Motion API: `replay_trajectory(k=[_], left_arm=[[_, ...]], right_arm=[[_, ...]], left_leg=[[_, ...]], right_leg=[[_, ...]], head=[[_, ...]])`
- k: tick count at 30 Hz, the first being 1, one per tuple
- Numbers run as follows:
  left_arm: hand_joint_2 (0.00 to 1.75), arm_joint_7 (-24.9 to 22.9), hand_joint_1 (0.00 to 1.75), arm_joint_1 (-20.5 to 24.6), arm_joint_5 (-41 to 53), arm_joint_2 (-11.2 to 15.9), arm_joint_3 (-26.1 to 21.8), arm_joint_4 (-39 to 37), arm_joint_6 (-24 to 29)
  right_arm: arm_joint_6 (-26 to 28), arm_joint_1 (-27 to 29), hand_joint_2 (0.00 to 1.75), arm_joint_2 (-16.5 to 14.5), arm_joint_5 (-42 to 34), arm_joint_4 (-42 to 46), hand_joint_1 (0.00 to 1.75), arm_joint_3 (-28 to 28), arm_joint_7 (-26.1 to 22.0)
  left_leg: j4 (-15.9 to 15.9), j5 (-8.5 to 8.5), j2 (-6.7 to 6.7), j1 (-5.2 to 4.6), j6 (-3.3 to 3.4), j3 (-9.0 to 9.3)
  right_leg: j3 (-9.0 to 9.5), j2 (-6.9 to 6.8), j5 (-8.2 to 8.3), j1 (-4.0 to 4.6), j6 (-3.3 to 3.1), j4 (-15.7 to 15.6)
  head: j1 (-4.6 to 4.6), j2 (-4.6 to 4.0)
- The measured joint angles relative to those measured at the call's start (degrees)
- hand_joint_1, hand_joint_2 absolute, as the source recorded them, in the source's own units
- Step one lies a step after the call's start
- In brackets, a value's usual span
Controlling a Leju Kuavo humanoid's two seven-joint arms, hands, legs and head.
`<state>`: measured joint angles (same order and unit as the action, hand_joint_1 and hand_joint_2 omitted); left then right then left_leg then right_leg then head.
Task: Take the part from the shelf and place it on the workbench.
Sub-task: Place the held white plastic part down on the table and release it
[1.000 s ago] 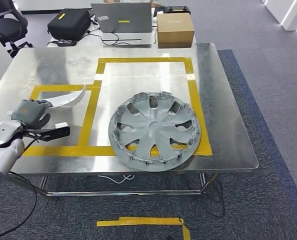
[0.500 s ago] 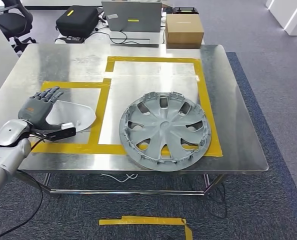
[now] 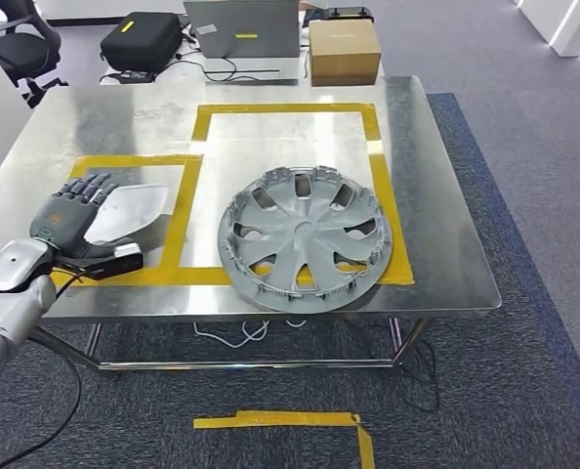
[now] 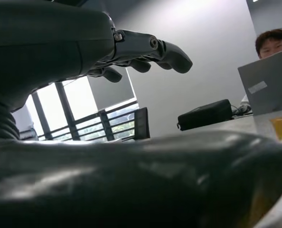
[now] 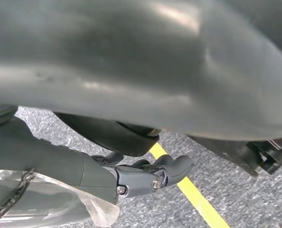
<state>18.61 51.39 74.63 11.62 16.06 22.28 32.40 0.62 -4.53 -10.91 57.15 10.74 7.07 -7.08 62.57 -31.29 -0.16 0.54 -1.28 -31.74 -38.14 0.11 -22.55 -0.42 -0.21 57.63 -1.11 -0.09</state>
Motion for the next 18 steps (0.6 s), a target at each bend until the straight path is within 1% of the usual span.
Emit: replay_trajectory(k=[1,2,3,4,5,6,7,8,9,10,11,12,13,14,15,16,17,18], left_arm=[[0.00,0.08,0.00,0.13,-0.13,-0.01,-0.13,0.06,0.03],[0.00,0.22,0.00,0.22,-0.21,0.01,-0.22,0.11,0.03],[0.00,0.42,0.00,0.25,-0.28,0.03,-0.28,0.14,-0.03],[0.00,0.69,0.00,0.25,-0.33,0.04,-0.31,0.15,-0.15],[0.00,0.98,0.00,0.31,-0.38,0.05,-0.32,0.15,-0.37],[0.00,1.26,0.00,0.41,-0.42,0.03,-0.32,0.16,-0.64],[0.00,1.47,0.00,0.52,-0.43,-0.01,-0.32,0.16,-0.87],[0.00,1.63,0.00,0.62,-0.44,-0.04,-0.32,0.16,-1.05],[0.00,1.74,0.00,0.64,-0.45,-0.06,-0.32,0.16,-1.15],[0.00,1.80,0.00,0.61,-0.50,-0.06,-0.32,0.16,-1.20],[0.00,1.83,0.00,0.56,-0.56,-0.05,-0.32,0.16,-1.23],[0.00,1.83,0.00,0.50,-0.62,-0.05,-0.33,0.16,-1.25],[0.00,1.83,0.00,0.46,-0.66,-0.05,-0.33,0.16,-1.31],[0.00,1.83,0.00,0.44,-0.52,-0.03,-0.33,0.16,-1.41],[0.00,1.80,0.00,0.46,-0.27,-0.01,-0.33,0.16,-1.56],[0.00,1.74,0.00,0.51,0.03,0.09,-0.33,0.16,-1.75],[0.00,1.65,0.00,0.56,0.34,0.21,-0.32,0.16,-1.91],[0.00,1.55,0.00,0.58,0.55,0.33,-0.32,0.16,-2.03]], right_arm=[[0.00,-0.01,0.00,0.00,0.03,0.01,0.00,0.01,0.01],[0.00,-0.02,0.00,0.00,0.05,0.01,0.00,0.02,0.04],[-0.01,-0.01,0.00,0.00,0.08,0.01,0.00,0.02,0.09],[-0.05,0.03,0.00,0.00,0.10,0.01,0.00,0.03,0.17],[-0.11,0.09,0.00,0.00,0.15,-0.01,0.00,0.03,0.28],[-0.21,0.16,0.00,0.00,0.23,-0.02,0.00,0.03,0.39],[-0.31,0.20,0.00,0.01,0.32,-0.02,0.00,0.03,0.49],[-0.38,0.20,0.00,0.01,0.40,-0.02,0.00,0.03,0.55],[-0.43,0.16,0.00,0.01,0.47,-0.01,0.00,0.03,0.58],[-0.46,0.13,0.00,0.01,0.51,-0.01,0.00,0.03,0.62],[-0.49,0.09,0.00,0.01,0.54,-0.01,0.00,0.03,0.67],[-0.55,0.09,0.00,0.01,0.56,-0.01,0.00,0.03,0.74],[-0.64,0.10,0.00,0.01,0.59,-0.01,0.00,0.03,0.84],[-0.74,0.10,0.00,0.01,0.65,-0.01,0.00,0.03,0.97],[-0.84,0.06,0.00,0.01,0.74,-0.01,0.00,0.03,1.13],[-0.91,-0.02,0.00,0.02,0.86,0.00,0.00,0.03,1.28],[-0.95,-0.13,0.00,0.02,0.98,0.00,0.00,0.03,1.42],[-0.96,-0.19,0.00,0.02,1.07,0.00,0.00,0.03,1.55]], left_leg=[[-3.13,0.77,-0.04,-0.11,0.31,1.80],[-4.89,1.15,-0.07,-0.26,0.67,2.68],[-5.28,1.31,-0.10,-0.47,1.07,2.64],[-5.24,1.84,-0.10,-0.55,1.53,2.31],[-5.28,2.42,-0.01,-0.53,1.95,1.98],[-5.38,3.09,0.09,-0.46,2.42,1.50],[-5.51,3.83,0.18,-0.33,2.83,0.87],[-5.55,4.53,0.26,-0.25,3.14,0.11],[-5.53,5.20,0.27,-0.28,3.33,-0.79],[-5.51,5.86,0.29,-0.32,3.39,-1.70],[-5.47,6.53,0.29,-0.38,3.38,-2.63],[-5.44,7.17,0.29,-0.43,3.34,-3.54],[-5.41,7.78,0.28,-0.47,3.27,-4.36],[-5.38,8.36,0.27,-0.51,3.16,-5.07],[-5.33,8.86,0.26,-0.58,2.98,-5.64],[-5.23,9.33,0.28,-0.67,2.76,-6.09],[-5.15,9.83,0.32,-0.75,2.47,-6.43],[-5.13,10.30,0.39,-0.78,2.17,-6.65]], right_leg=[[-0.25,0.02,0.43,0.07,0.29,-0.01],[-0.41,0.04,0.86,0.12,0.63,-0.06],[-0.51,0.06,1.32,0.11,1.01,-0.22],[-0.58,0.06,1.84,0.03,1.40,-0.46],[-0.76,0.10,1.97,-0.07,1.77,-0.54],[-1.36,0.10,1.10,-0.13,2.06,0.00],[-2.25,0.10,-0.85,-0.15,2.28,1.64],[-3.38,0.09,-3.73,-0.20,2.41,4.53],[-4.63,0.05,-6.91,-0.19,2.50,8.53],[-5.47,0.05,-9.31,-0.19,2.59,12.64],[-5.73,0.04,-10.50,-0.19,2.64,15.78],[-5.17,0.04,-10.47,-0.18,2.63,17.30],[-3.55,0.05,-9.43,-0.17,2.52,16.68],[-0.89,0.05,-8.14,-0.13,2.31,14.01],[2.49,0.05,-7.37,-0.04,2.00,10.07],[5.92,0.02,-7.30,0.07,1.70,5.60],[8.54,0.00,-7.77,0.18,1.50,1.94],[10.07,0.01,-8.32,0.27,1.36,-0.35]], head=[[-0.07,0.00],[-0.11,0.00],[-0.16,0.00],[-0.19,0.00],[-0.17,0.00],[-0.23,0.00],[-0.32,0.00],[-0.43,0.00],[-0.51,0.00],[-0.55,0.00],[-0.54,0.00],[-0.55,0.00],[-0.55,0.00],[-0.56,0.00],[-0.57,0.00],[-0.55,0.00],[-0.53,0.00],[-0.50,0.00]])
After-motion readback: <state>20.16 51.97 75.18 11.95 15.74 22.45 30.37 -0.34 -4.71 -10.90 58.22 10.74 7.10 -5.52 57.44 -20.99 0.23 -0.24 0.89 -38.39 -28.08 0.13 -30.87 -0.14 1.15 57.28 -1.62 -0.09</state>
